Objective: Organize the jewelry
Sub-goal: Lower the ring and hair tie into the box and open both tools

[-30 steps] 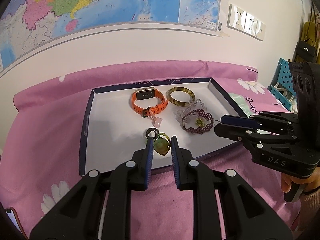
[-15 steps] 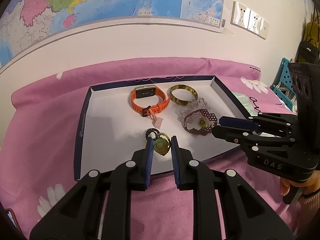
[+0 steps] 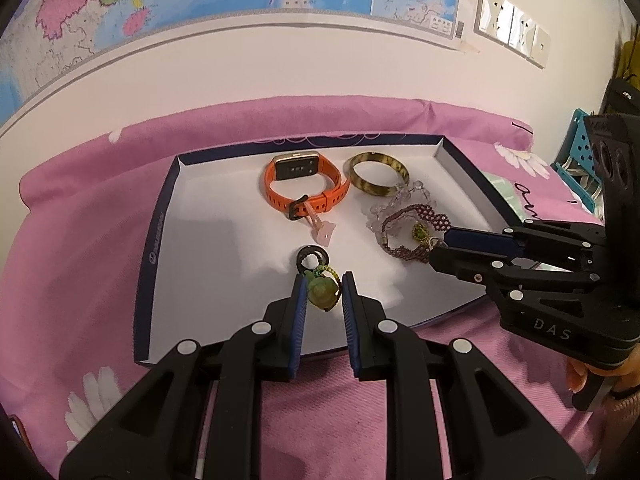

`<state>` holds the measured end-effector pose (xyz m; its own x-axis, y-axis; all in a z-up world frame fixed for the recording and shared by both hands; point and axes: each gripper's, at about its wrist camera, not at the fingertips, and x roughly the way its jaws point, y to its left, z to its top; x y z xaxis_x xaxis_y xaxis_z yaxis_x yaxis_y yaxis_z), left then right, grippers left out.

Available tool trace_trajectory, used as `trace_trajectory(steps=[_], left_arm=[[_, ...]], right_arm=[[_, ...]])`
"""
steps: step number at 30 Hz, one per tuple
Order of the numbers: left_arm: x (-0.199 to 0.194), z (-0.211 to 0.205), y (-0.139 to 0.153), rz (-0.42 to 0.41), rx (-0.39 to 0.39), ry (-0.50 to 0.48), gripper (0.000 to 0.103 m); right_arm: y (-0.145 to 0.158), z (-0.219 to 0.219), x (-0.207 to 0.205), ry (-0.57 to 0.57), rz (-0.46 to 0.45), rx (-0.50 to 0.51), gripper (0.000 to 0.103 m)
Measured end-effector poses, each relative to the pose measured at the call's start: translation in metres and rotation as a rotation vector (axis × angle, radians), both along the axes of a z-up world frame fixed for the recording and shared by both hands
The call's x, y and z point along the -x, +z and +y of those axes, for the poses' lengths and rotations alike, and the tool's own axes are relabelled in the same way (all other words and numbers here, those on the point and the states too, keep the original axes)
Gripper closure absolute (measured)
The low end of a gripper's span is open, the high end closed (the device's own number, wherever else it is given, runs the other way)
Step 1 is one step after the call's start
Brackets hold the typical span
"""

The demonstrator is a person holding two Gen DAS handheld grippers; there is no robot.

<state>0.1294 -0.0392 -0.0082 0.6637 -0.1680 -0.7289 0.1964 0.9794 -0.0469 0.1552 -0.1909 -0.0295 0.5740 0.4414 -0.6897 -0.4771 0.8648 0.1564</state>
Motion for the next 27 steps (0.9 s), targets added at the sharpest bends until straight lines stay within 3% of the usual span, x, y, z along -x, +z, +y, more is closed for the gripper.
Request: trace_trajectory(steps=[19,22,27], left_arm=[[-0.007,0.001,-0.01,0.023,-0.01,0.018,0.083],[-0.004,0.002,-0.009,0.017,-0.01,0.017,0.078],[0.003,0.001,-0.004,-0.013,-0.024,0.022,0.059]], right_arm=[[-0.005,0.004,-0.004,-0.002,0.01,0.025,0.083],[-0.005,0.005,-0.003,-0.003,0.007,0.025,0.083],[-0.003,0.002,0.001,-0.011,-0.005,0.007,0.076]])
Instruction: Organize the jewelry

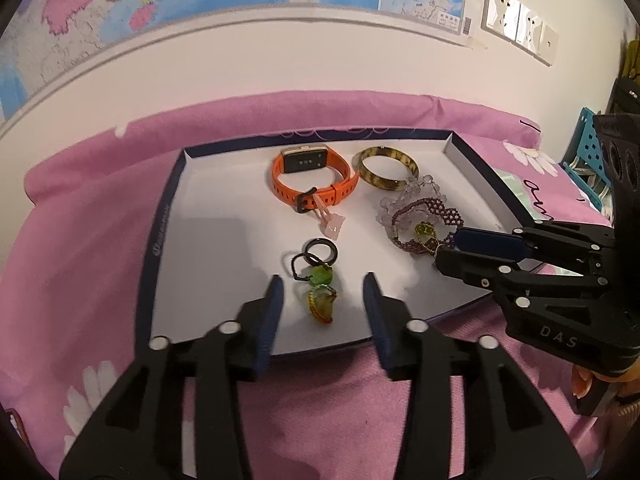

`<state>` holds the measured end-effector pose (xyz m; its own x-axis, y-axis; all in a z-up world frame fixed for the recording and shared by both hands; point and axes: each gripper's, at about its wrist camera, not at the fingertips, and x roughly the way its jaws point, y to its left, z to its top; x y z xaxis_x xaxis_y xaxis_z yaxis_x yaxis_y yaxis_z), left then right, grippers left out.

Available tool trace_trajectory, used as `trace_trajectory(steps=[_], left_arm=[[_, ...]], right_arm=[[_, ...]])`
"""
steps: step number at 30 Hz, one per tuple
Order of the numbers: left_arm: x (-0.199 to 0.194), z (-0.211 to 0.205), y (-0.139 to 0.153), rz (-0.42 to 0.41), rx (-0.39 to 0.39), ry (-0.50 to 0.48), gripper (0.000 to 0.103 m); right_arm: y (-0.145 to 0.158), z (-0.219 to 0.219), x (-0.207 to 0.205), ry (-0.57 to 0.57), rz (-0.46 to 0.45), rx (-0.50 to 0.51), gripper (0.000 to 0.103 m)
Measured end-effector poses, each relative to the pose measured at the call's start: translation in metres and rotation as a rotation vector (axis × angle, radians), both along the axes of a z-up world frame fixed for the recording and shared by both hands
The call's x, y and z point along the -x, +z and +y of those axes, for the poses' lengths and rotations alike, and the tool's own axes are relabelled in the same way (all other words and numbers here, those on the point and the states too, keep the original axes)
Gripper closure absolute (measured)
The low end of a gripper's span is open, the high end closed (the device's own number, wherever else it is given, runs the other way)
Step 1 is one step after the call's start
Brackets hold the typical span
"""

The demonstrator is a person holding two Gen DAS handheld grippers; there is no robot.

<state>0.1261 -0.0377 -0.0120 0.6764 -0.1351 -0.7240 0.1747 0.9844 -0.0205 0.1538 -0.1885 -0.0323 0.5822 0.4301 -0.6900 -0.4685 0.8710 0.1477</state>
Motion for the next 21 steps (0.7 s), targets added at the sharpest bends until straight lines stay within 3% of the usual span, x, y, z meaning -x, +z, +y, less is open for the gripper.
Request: trace_trajectory(steps=[1,3,5,6,8,11,13,15,17,21], left_arm=[[0.004,-0.001,0.002,-0.013,-0.011,-0.003,0.058],[0.008,0.0,0.005,-0.021,-0.006,-0.001,0.039],[0.017,0.002,0.011,-0.046,-0.005,0.005,0.037],[0.021,0.002,0.013,-0.054,-0.009,0.008,0.025],[0.03,0.005,0.017,-0.077,-0.01,0.025,0.012],[0.042,0.01,0.02,-0.089,-0.017,0.044,0.006],[0.048,0.015,0.02,-0.089,-0.014,0.066,0.005],[0.056,0.019,0.018,-0.089,-0.022,0.087,0.005],[0.062,0.022,0.017,-0.082,-0.023,0.102,0.005],[0.074,0.027,0.015,-0.073,-0.03,0.136,0.005]], right_arm=[[0.001,-0.001,0.001,-0.002,-0.003,-0.002,0.075],[0.003,-0.003,0.006,-0.005,-0.009,-0.006,0.071],[0.006,-0.006,0.012,-0.016,-0.027,-0.009,0.064],[0.008,-0.007,0.017,-0.021,-0.039,-0.009,0.061],[0.01,-0.009,0.025,-0.03,-0.056,-0.004,0.05],[0.013,-0.011,0.038,-0.038,-0.078,0.006,0.039],[0.015,-0.012,0.048,-0.054,-0.097,0.004,0.027],[0.015,-0.014,0.058,-0.067,-0.113,0.005,0.022],[0.014,-0.013,0.066,-0.084,-0.123,0.023,0.006],[0.011,-0.011,0.083,-0.102,-0.139,0.046,0.007]])
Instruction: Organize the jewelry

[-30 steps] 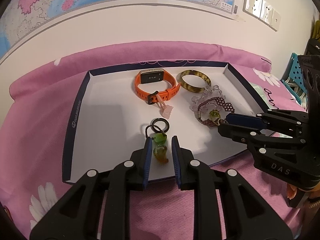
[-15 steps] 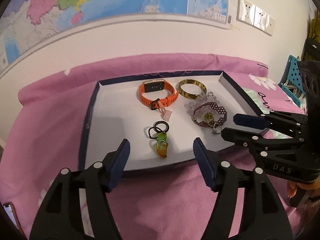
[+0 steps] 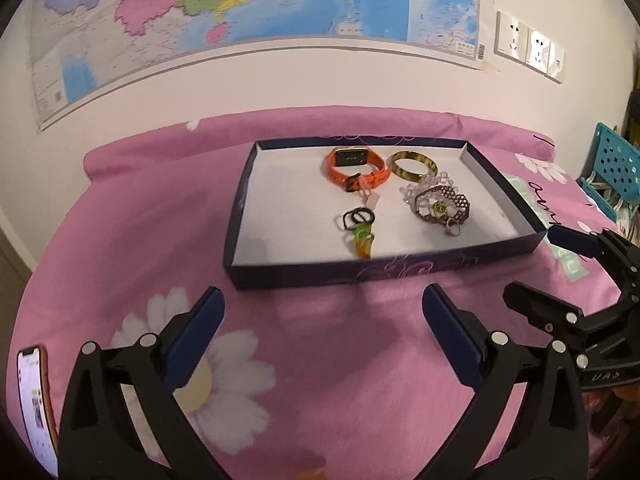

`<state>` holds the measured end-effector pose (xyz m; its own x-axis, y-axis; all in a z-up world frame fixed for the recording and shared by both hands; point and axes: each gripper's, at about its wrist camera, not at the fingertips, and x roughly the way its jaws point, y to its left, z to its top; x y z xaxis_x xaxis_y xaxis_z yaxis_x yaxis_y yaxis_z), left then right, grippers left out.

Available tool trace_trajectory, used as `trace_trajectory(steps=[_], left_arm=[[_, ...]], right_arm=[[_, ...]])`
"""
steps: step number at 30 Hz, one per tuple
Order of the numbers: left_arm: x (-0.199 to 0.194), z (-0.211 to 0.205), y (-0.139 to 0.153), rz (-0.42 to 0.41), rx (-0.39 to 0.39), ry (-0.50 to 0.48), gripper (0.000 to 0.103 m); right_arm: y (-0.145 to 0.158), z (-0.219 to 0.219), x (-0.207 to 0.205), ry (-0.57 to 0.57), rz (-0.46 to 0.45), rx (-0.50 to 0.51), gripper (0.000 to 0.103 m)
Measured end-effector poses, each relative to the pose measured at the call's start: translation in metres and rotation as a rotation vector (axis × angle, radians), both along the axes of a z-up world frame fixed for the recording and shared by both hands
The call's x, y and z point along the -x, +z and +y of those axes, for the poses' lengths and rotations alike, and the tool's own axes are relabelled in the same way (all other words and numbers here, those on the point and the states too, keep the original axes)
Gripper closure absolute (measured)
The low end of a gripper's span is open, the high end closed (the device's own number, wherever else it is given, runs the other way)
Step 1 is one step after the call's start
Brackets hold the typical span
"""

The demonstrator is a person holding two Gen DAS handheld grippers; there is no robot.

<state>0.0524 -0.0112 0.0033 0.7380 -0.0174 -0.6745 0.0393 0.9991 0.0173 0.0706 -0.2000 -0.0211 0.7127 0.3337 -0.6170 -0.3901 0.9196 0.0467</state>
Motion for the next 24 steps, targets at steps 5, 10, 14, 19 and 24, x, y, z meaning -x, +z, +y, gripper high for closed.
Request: trace_trajectory(steps=[5,10,14,19,24], left_arm=[[0.01,0.006,-0.002,0.01,0.003,0.026,0.005],[0.019,0.01,-0.002,0.008,0.003,0.046,0.005],[0.025,0.009,-0.003,0.01,-0.002,0.053,0.005],[0.031,0.008,-0.003,0.008,-0.009,0.053,0.005],[0.035,0.006,-0.003,0.013,-0.011,0.044,0.005]], right_arm=[[-0.002,0.003,0.01,-0.007,0.011,-0.002,0.007],[-0.004,0.005,0.019,-0.007,0.021,-0.01,0.007],[-0.006,0.007,0.025,-0.006,0.031,-0.016,0.007],[-0.006,0.006,0.029,-0.015,0.039,-0.028,0.007],[-0.008,0.007,0.033,-0.011,0.055,-0.032,0.007]])
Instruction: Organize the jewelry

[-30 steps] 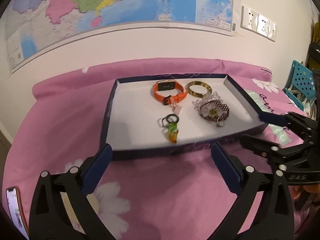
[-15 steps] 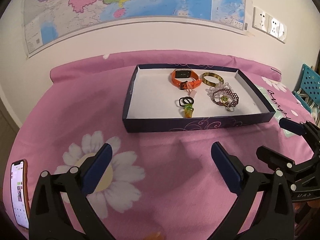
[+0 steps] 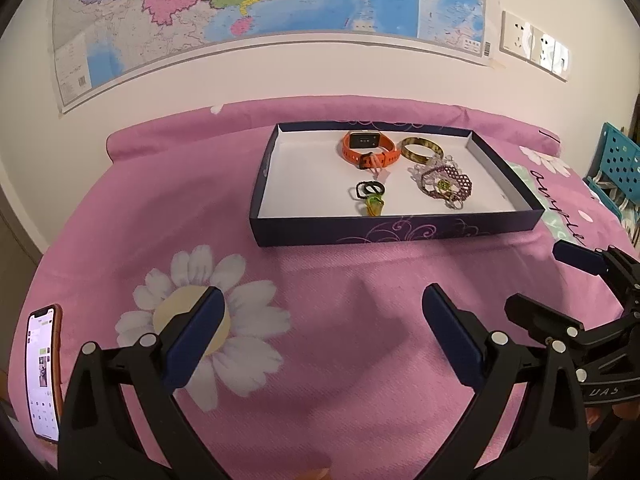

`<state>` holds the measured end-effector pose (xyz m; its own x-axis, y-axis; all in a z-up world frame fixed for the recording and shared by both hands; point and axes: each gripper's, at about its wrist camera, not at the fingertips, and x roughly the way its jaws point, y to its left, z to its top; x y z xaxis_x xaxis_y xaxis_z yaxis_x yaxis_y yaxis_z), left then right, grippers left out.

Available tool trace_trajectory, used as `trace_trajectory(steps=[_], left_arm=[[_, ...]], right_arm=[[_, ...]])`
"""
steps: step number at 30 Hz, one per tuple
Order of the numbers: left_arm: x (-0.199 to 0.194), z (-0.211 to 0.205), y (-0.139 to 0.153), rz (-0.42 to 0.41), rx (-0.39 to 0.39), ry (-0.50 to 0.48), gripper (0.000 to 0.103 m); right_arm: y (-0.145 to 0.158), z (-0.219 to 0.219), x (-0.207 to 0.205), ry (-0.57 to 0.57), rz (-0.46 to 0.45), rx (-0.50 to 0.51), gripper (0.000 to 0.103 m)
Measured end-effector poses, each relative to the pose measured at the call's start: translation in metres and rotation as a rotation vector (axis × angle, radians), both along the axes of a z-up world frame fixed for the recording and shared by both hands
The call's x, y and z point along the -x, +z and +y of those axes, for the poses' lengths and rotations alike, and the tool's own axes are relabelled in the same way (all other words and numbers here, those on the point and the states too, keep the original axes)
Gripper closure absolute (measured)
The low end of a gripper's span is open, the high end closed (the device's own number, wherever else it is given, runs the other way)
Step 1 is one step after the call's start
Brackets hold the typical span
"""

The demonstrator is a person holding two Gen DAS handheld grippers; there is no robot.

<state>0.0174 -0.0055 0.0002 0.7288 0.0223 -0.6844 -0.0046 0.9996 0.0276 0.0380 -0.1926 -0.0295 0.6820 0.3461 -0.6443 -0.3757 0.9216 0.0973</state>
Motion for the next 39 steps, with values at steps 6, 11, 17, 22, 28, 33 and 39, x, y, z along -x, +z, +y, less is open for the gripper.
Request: trace_trajectory(steps=[6,11,17,22,28,33,39], left_arm=[[0.0037,-0.0031,0.0011,-0.003,0.002,-0.005,0.005],[0.0061,-0.0042,0.0014,-0.006,0.001,-0.003,0.005],[0.0065,-0.0053,0.0008,-0.007,-0.004,0.007,0.005],[0.0076,-0.0046,0.0004,-0.008,-0.001,0.009,0.005],[0.0082,-0.0034,0.0009,-0.011,0.0,0.009,0.005],[0.0082,-0.0043,-0.0005,-0.008,-0.001,0.008,0.005],[0.0099,-0.0044,-0.0007,-0.008,0.0,0.007,0.005]], right_arm=[[0.0006,-0.0025,0.0026,-0.01,0.002,-0.009,0.007],[-0.0004,-0.0044,0.0033,-0.011,0.009,-0.015,0.007],[-0.0006,-0.0037,0.0038,-0.009,0.01,-0.013,0.007],[-0.0016,-0.0036,0.0034,-0.006,0.013,-0.016,0.007],[-0.0024,-0.0042,0.0045,-0.006,0.014,-0.018,0.007],[-0.0039,-0.005,0.0048,-0.008,0.018,-0.019,0.007],[-0.0053,-0.0047,0.0054,-0.008,0.022,-0.017,0.007]])
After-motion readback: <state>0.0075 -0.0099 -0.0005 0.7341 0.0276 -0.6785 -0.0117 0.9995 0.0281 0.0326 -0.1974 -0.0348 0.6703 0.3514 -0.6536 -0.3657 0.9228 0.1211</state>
